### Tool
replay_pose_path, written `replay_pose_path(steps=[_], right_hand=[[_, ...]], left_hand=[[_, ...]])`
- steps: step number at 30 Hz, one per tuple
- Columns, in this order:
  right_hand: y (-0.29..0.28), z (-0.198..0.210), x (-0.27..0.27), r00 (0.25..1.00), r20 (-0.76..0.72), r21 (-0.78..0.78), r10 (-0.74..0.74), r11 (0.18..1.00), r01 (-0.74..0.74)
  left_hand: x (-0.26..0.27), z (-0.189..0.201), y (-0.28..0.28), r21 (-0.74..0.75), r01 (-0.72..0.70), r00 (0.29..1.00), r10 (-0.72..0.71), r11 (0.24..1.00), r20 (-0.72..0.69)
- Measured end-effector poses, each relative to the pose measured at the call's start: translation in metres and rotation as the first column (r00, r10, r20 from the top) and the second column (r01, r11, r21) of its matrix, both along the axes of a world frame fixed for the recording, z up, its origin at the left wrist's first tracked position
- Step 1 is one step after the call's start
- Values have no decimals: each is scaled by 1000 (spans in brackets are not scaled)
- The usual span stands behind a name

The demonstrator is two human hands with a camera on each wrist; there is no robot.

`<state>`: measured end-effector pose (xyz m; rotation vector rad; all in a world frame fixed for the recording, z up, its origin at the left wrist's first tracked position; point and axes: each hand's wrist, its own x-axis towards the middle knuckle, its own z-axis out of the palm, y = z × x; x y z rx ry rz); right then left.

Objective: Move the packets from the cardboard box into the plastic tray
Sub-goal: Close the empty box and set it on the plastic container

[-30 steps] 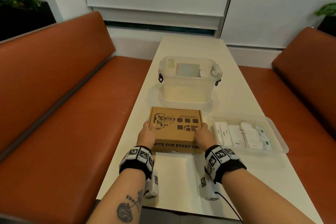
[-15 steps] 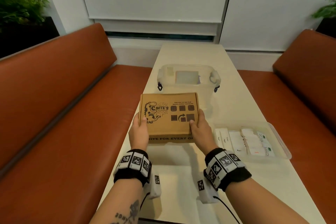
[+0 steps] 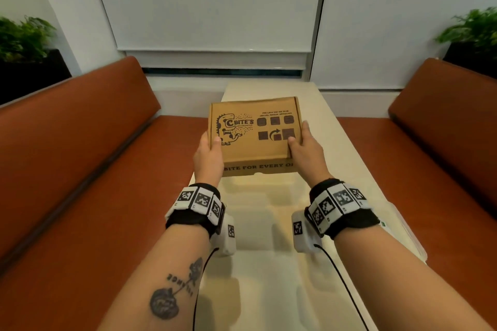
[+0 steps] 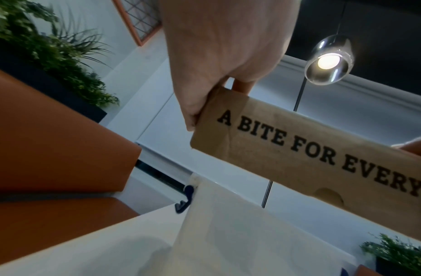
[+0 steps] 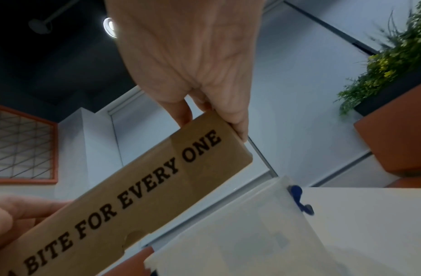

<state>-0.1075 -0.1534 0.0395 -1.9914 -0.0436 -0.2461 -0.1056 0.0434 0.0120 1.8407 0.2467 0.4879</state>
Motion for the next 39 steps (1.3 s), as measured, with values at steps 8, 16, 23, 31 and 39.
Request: replay_pose_path(steps=[8, 16, 23, 31, 39], right_hand=[[-14, 13, 58, 999, 39, -42, -33, 998, 35], [-19, 8, 106, 994, 108, -84, -28, 996, 37], [-19, -20, 130, 999, 1, -145, -37, 989, 36], [-15, -45, 139, 983, -150, -311, -103, 949, 52], [-7, -50, 143, 970, -186, -501, -158, 864, 45]], left_hand=[[58, 11, -14, -30, 37, 999, -37, 999, 5], [102, 7, -15, 34, 65, 997, -66, 997, 32], [122, -19, -15, 253, 126, 992, -114, 959, -59], [133, -34, -27, 566, 113, 987, -28, 817, -157], [132, -39, -40, 737, 128, 964, 92, 664, -251]])
